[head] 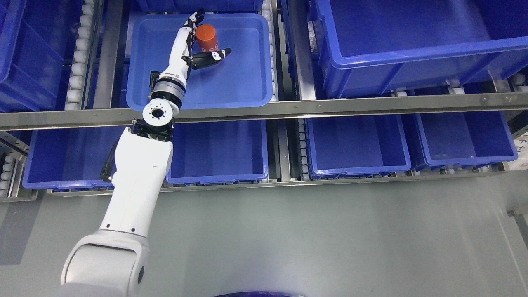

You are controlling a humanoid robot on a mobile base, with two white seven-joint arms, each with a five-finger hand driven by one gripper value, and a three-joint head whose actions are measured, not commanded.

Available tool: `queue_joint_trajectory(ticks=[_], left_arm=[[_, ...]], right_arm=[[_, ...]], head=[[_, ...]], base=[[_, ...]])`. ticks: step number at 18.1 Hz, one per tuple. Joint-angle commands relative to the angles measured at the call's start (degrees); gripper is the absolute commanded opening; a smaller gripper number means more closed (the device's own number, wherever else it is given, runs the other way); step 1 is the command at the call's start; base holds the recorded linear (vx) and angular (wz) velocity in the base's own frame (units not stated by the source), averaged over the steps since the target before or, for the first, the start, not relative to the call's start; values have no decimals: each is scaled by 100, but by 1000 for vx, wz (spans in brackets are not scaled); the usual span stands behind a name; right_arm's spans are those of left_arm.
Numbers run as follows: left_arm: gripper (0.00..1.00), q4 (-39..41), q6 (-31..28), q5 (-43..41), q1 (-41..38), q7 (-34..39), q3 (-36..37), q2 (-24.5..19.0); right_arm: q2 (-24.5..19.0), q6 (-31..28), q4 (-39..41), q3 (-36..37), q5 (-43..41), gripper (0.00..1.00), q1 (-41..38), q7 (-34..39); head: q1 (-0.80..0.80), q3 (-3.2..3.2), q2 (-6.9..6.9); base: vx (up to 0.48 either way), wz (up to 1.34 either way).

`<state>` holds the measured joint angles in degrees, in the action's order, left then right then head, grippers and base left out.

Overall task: Grab orange capacitor from left shelf to right desk
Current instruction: 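Close the left hand fingers around the orange capacitor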

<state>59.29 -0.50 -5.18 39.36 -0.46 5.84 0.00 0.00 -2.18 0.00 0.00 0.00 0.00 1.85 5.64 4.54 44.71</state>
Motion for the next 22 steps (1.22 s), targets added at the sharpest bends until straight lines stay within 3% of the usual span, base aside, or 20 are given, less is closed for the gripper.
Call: queue_joint_trajectory(ticks=[1, 6, 8, 11, 13, 19, 22], left_arm=[[78, -646, 15, 8, 185, -7, 40, -100], [63, -646, 67, 17, 212, -7, 5, -100], [48, -646, 338, 17, 186, -7, -21, -100], [16, -646, 953, 17, 142, -42, -206, -100], [5, -646, 964, 17, 142, -42, -224, -100], [0, -594, 1016, 52, 115, -51, -303, -100], [0, 176, 1061, 515, 168, -103, -330, -100]], right_arm=[[100, -2, 193, 61, 26, 100, -70, 0], [100, -2, 193, 61, 26, 100, -70, 0], [100, 7, 193, 61, 35, 100, -70, 0], [100, -2, 193, 61, 26, 100, -70, 0], [100, -2, 193, 61, 35, 100, -70, 0], [100, -2, 193, 61, 26, 100, -70, 0], [100, -2, 193, 61, 26, 100, -70, 0]], head=[[0, 0, 0], [0, 0, 0], [0, 0, 0], [0, 0, 0], [0, 0, 0], [0, 0, 0], [0, 0, 0]], base=[[0, 0], [0, 0], [0, 0], [0, 0], [0, 0], [0, 0], [0, 0]])
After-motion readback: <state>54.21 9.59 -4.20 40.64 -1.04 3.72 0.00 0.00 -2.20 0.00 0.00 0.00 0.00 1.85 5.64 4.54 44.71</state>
